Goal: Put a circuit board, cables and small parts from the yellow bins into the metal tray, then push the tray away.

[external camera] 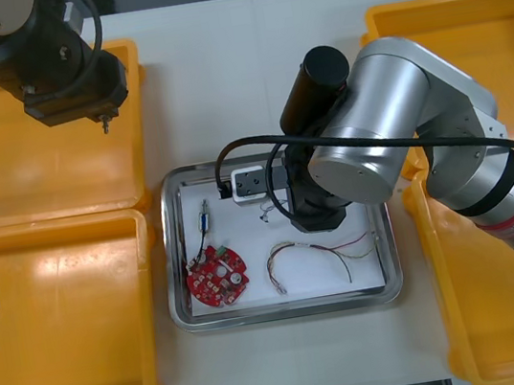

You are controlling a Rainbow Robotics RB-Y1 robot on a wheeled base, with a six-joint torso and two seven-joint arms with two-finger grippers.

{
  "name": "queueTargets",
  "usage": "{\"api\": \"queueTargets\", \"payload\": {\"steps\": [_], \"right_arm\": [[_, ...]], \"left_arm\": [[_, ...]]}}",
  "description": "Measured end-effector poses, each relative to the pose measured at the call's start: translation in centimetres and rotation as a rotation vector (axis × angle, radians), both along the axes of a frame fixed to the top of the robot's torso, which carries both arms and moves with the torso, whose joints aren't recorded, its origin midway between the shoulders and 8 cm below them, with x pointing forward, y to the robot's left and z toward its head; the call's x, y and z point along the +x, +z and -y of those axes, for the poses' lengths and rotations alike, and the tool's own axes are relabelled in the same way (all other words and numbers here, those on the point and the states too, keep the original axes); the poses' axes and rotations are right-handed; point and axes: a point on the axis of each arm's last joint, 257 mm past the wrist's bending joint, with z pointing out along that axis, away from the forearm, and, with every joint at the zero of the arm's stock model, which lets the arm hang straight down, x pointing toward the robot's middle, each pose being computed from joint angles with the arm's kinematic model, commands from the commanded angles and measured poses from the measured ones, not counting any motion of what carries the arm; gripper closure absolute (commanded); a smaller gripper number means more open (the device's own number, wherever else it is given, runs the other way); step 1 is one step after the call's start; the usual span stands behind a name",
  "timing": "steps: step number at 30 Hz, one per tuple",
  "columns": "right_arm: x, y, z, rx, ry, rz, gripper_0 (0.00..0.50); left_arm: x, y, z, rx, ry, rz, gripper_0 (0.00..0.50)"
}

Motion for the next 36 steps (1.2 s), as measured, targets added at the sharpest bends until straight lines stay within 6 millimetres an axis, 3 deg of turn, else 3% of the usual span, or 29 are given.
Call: {"api": "queueTargets", "payload": {"steps": [22,24,25,26,27,28,36], "right_arm": [[3.4,-4.4,0.4,-0.002,-0.039,0.038,0.500],[3.3,-4.5,0.4,0.000,-0.039,0.037,0.431],[3.3,-4.6,0.4,0.001,-0.039,0.037,0.275],[3.3,-4.6,0.4,0.000,-0.039,0.037,0.066],[3.3,-4.6,0.4,0.001,-0.039,0.037,0.066],[3.3,-4.6,0.4,0.001,-0.039,0.037,0.000],[3.1,-4.2,-0.1,0.004,-0.025,0.048,0.000]], "left_arm": [[0.0,0.0,0.0,0.000,-0.001,0.001,0.500],[0.0,0.0,0.0,0.000,-0.001,0.001,0.500],[0.0,0.0,0.0,0.000,-0.001,0.001,0.500],[0.0,0.0,0.0,0.000,-0.001,0.001,0.500],[0.0,0.0,0.0,0.000,-0.001,0.001,0.500],[0.0,0.0,0.0,0.000,-0.001,0.001,0.500],[0.0,0.0,0.0,0.000,-0.001,0.002,0.500]]}}
